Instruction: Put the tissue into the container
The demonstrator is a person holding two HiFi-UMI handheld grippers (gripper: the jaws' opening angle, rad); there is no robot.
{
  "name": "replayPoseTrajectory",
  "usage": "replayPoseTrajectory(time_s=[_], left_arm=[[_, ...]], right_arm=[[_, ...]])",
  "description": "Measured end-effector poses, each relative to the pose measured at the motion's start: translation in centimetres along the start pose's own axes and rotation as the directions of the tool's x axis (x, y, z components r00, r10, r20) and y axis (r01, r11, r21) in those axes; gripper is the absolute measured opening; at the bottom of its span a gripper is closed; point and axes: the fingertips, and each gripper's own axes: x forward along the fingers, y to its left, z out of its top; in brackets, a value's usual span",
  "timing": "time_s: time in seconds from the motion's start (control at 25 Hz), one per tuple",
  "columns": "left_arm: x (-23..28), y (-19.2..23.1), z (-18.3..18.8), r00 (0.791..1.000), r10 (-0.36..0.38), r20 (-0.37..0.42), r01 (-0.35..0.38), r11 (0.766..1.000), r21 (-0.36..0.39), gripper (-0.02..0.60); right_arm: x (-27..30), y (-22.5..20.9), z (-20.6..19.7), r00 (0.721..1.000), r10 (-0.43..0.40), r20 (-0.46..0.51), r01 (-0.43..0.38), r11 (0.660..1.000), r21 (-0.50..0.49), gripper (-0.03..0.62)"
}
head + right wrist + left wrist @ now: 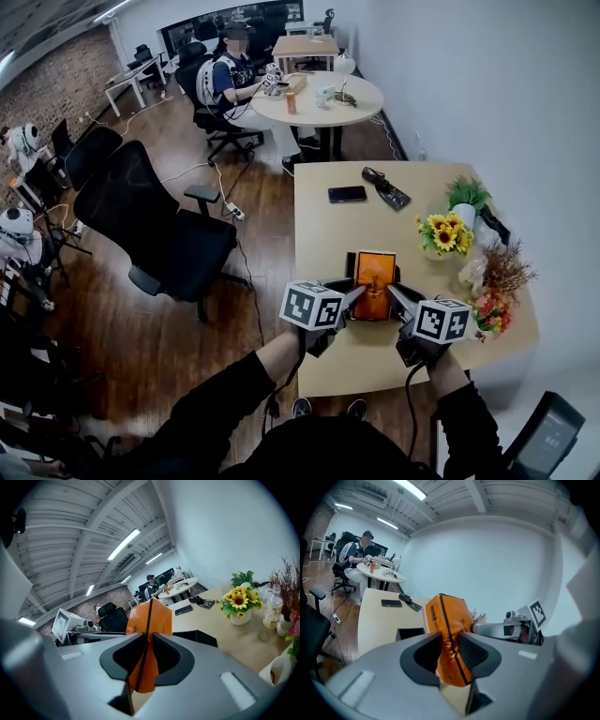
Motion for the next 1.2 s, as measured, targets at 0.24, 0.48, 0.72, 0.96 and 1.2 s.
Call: replayPoseTrajectory(time_s=[0.24,0.48,0.72,0.96,1.2], left_arm=[[0.9,1.5,0.5,0.999,-0.025,-0.037,0.024,0.999,-0.041,0.094],[1.3,3.0,-0.4,0.995,-0.050,-0.082,0.044,0.996,-0.074,0.094],[2.8,4.2,-1.3,0.992,-0.063,-0.108,0.050,0.992,-0.118,0.094],[6.2,6.3,-2.2,0.986,-0.013,-0.165,-0.011,0.989,-0.148,0.094],[9.5,8.8,-3.7,0.973,0.034,-0.227,-0.077,0.979,-0.186,0.095]], right_arm=[[1.7,-0.4,0.5,1.000,0.001,-0.015,0.000,0.999,0.043,0.066],[3.0,-0.7,-0.5,0.998,-0.042,-0.039,0.045,0.997,0.066,0.066],[4.1,-2.3,-1.5,0.997,-0.028,-0.070,0.036,0.993,0.112,0.066],[6.5,-6.1,-2.3,0.993,0.019,-0.114,0.000,0.986,0.168,0.066],[9.1,-9.7,-3.8,0.980,0.060,-0.192,-0.020,0.979,0.204,0.066]])
